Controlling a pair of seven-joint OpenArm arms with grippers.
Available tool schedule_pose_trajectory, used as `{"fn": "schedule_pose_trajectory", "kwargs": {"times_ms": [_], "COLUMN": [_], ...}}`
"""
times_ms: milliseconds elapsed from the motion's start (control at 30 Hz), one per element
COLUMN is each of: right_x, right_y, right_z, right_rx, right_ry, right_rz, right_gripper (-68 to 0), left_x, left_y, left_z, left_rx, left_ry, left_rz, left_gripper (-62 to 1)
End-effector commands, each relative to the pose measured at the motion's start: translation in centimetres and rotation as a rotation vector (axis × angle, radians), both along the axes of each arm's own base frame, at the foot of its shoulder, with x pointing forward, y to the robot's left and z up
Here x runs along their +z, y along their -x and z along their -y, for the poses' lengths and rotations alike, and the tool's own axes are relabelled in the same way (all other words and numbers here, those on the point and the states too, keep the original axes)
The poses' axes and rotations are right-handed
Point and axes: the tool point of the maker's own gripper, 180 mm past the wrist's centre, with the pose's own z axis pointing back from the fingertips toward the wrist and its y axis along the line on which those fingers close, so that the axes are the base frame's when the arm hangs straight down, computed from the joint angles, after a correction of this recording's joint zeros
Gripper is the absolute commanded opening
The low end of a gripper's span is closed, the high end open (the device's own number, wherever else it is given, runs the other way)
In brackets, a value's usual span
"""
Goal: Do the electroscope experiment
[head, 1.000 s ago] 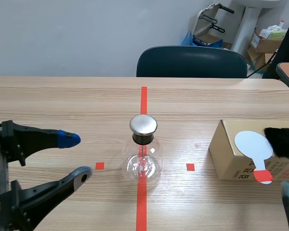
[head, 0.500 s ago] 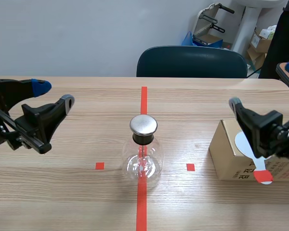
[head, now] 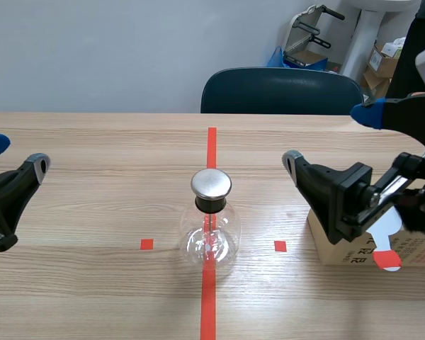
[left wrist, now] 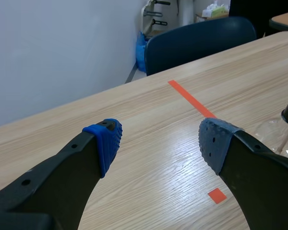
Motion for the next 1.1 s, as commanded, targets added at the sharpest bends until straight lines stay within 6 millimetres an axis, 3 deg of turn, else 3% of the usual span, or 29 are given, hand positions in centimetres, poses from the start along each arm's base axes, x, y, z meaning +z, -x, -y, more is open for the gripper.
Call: {"fn": "schedule_pose_trajectory", "kwargs": {"times_ms": [0,433,700,1067], "right_x": [0.5,-1.7,-1.8,-1.8], "right_y": [0.1,0.6,0.6,0.6], "right_z": [-0.3,-0.9,-0.9,-0.9], "right_rx": [0.013,0.023,0.023,0.023], "right_ry": [-0.015,0.047,0.063,0.062], "right_rz": [0.016,-0.068,-0.066,-0.065], "right_gripper": [0.4,0.4,0.4,0.4], "left_x": [1.1,1.3,-1.0,-0.7], "left_y": [0.4,4.7,4.6,3.5], "left_z": [0.9,2.8,2.3,1.6], "left_rx": [-0.021,-0.101,-0.056,-0.020], "left_ry": [0.035,-0.011,-0.090,-0.115], "left_rz": [0.030,0.083,-0.054,-0.099], "left_gripper": [-23.8,-23.8,-23.8,-23.6]}}
